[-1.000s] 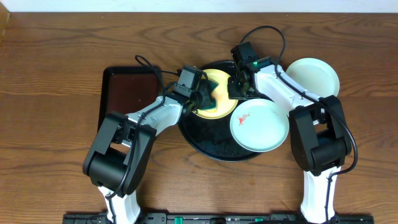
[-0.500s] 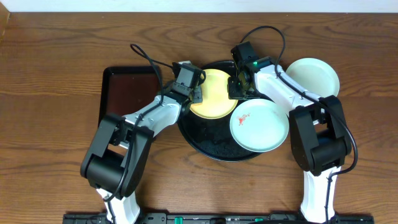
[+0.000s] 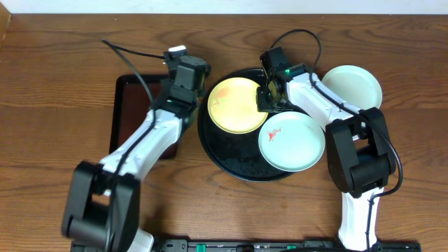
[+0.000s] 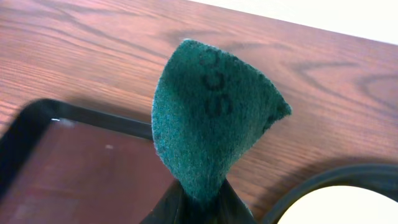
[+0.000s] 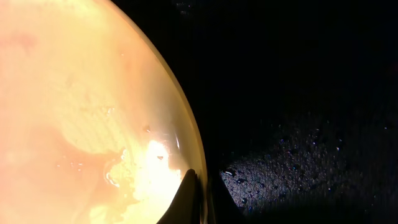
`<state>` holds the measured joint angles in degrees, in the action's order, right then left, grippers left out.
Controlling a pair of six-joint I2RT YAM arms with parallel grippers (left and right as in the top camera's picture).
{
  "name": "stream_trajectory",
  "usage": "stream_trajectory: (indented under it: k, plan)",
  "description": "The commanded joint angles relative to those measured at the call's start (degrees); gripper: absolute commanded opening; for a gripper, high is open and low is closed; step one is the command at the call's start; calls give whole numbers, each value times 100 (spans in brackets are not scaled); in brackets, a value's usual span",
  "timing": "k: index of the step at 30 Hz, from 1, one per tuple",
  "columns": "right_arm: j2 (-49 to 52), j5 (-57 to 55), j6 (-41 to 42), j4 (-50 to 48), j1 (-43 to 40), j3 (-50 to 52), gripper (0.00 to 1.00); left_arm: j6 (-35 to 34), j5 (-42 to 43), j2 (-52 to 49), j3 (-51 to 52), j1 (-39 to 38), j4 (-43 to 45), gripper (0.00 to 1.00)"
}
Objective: Clean dirty plates on tray and stack at the side
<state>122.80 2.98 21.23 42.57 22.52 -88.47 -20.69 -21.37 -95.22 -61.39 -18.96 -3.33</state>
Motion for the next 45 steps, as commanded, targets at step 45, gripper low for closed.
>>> stream_trajectory:
  k: [45]
  plan:
    - [-1860, -6658, -5761, -1561, 2430, -743, 1, 28, 2483, 20, 116, 2553, -2004, 8]
